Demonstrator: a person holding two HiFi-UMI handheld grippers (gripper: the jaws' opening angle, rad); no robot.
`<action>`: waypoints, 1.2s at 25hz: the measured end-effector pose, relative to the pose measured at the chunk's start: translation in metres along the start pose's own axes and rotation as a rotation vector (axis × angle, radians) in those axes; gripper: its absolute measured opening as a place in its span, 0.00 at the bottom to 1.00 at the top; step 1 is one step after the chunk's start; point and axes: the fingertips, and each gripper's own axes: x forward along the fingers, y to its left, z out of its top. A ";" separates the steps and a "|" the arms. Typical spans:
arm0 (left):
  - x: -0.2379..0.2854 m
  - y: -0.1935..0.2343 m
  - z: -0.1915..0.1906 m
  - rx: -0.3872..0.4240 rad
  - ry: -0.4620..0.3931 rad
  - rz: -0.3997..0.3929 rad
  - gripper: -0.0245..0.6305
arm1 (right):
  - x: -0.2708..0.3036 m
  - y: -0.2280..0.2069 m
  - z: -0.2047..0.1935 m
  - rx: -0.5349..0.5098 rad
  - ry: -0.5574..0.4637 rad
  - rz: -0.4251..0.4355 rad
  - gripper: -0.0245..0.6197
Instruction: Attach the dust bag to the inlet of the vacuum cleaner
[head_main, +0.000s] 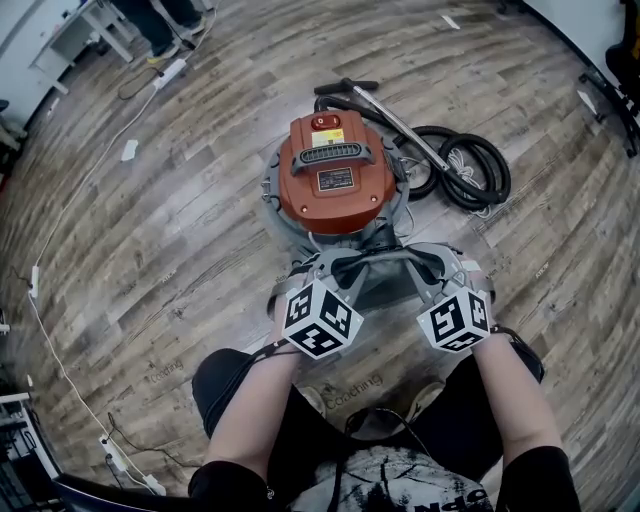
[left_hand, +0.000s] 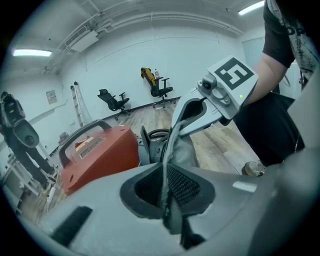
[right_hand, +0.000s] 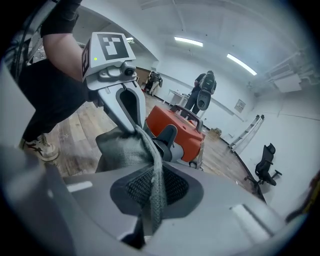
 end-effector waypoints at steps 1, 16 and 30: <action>0.000 0.000 0.000 0.008 0.003 0.001 0.09 | 0.000 0.000 0.000 -0.002 0.003 0.002 0.07; -0.018 -0.005 0.019 -0.087 -0.132 0.001 0.27 | -0.018 0.015 0.010 0.103 -0.030 0.102 0.36; -0.072 -0.003 0.057 -0.219 -0.415 0.025 0.07 | -0.073 -0.015 0.071 0.119 -0.299 0.067 0.10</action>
